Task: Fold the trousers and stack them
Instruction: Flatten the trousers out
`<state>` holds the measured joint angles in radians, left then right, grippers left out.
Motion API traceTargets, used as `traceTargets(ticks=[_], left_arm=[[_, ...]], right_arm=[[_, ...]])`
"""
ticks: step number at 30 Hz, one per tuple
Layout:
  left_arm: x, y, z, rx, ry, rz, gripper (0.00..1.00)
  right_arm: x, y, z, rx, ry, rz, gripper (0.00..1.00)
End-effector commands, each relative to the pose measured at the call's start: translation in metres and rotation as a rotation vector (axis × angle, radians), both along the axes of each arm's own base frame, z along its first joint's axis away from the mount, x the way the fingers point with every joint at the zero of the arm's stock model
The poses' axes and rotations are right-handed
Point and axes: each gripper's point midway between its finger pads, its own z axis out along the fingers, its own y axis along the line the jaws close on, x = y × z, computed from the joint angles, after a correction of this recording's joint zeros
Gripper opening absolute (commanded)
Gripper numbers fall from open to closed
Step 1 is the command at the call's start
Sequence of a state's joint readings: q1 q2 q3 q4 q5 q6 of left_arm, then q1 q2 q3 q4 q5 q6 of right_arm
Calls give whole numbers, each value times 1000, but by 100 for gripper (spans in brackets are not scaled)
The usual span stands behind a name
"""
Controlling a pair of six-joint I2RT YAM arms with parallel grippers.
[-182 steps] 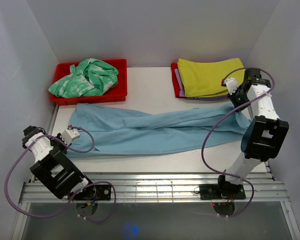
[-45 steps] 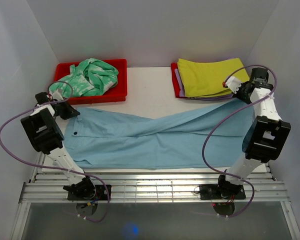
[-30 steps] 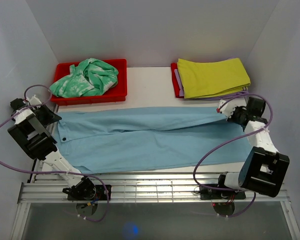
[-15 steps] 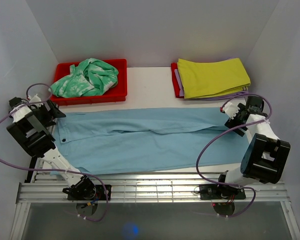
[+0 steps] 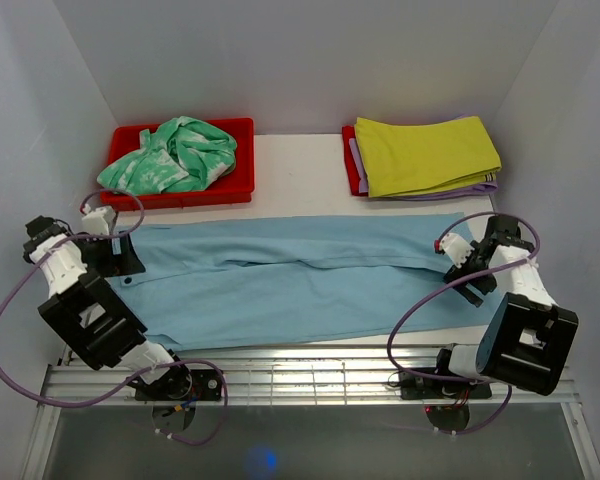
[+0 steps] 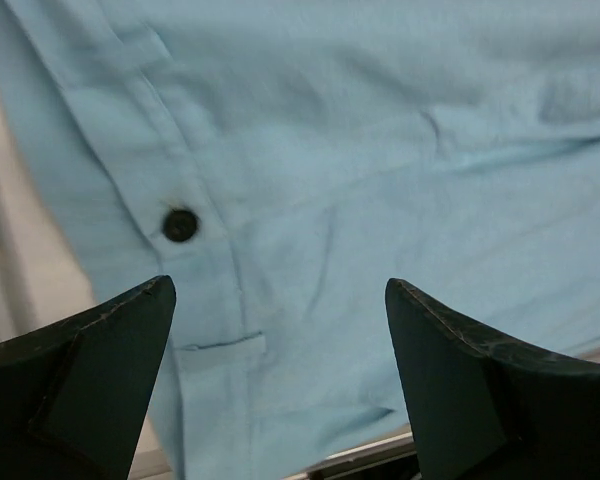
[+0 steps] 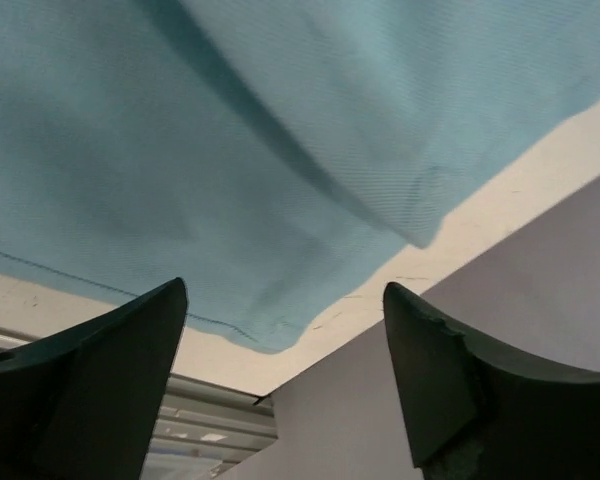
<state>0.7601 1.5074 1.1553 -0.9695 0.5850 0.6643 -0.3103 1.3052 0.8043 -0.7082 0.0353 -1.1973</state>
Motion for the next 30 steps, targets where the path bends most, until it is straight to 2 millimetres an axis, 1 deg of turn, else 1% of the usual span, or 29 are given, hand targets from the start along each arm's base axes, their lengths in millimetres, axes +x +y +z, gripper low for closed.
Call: traceTargets(ticks=[1, 2, 3, 4, 5, 7, 8, 9, 10, 11, 12, 14, 15, 16, 17, 18, 19, 20, 21, 22, 23, 25, 26, 27, 28, 29, 30], left_arm=[[-27, -16, -17, 16, 49, -86, 96], [-35, -21, -26, 6, 71, -94, 96], [-38, -22, -30, 7, 88, -98, 95], [-43, -20, -36, 23, 112, -104, 95], [-49, -18, -46, 34, 144, -102, 94], [-52, -15, -55, 49, 166, -101, 93], [-51, -11, -59, 66, 165, -103, 93], [-53, -11, -65, 61, 182, -102, 93], [-53, -8, -68, 69, 192, -103, 93], [-51, -5, -71, 74, 191, -99, 92], [-51, -4, -76, 62, 206, -101, 92], [-44, 2, -79, 62, 207, -92, 92], [-41, 4, -79, 61, 206, -87, 91], [-35, 10, -79, 62, 201, -85, 91], [-31, 11, -77, 59, 193, -86, 91], [-24, 10, -73, 47, 168, -98, 91], [-18, 9, -67, 39, 143, -113, 92], [-11, 8, -54, 31, 113, -132, 92], [-1, -2, -44, 14, 63, -182, 93], [5, -8, -35, 16, 36, -210, 93], [16, -20, -18, 36, -10, -262, 94], [27, -42, 3, 41, -93, -348, 95], [31, -65, 20, 58, -142, -421, 95], [32, -80, 28, 54, -175, -468, 96], [33, -99, 37, 39, -222, -525, 96], [31, -126, 43, 26, -244, -606, 96], [24, -144, 50, 23, -276, -653, 97]], right_arm=[[-25, -2, -18, -21, 79, -30, 81], [-31, -3, -27, -27, 92, -36, 78], [-36, -6, -30, -50, 108, -43, 76], [-41, -7, -34, -56, 124, -45, 75], [-52, -10, -42, -69, 153, -55, 75], [-65, -12, -48, -73, 184, -66, 75], [-72, -16, -48, -88, 189, -82, 75], [-86, -14, -54, -86, 224, -77, 74], [-93, -13, -55, -90, 234, -71, 74], [-99, -15, -53, -105, 229, -72, 74], [-111, -11, -58, -102, 256, -61, 74], [-126, -5, -57, -93, 282, -36, 74], [-132, -1, -57, -81, 298, -28, 74], [-147, 6, -57, -55, 352, -11, 73], [-152, 10, -55, -40, 361, -6, 73], [-156, 19, -54, 7, 370, 9, 73], [-151, 22, -45, 24, 354, 18, 74], [-152, 27, -36, 51, 348, 22, 76], [-139, 34, -30, 94, 293, 28, 77], [-129, 33, -21, 100, 252, 25, 79], [-102, 38, -1, 148, 155, 14, 80], [-76, 39, 18, 195, 101, -11, 80], [-48, 38, 45, 226, 11, -46, 80], [-34, 36, 56, 240, -26, -64, 80], [-22, 35, 59, 269, -16, -83, 80], [1, 32, 82, 281, -83, -87, 79], [13, 30, 88, 301, -104, -135, 79]])
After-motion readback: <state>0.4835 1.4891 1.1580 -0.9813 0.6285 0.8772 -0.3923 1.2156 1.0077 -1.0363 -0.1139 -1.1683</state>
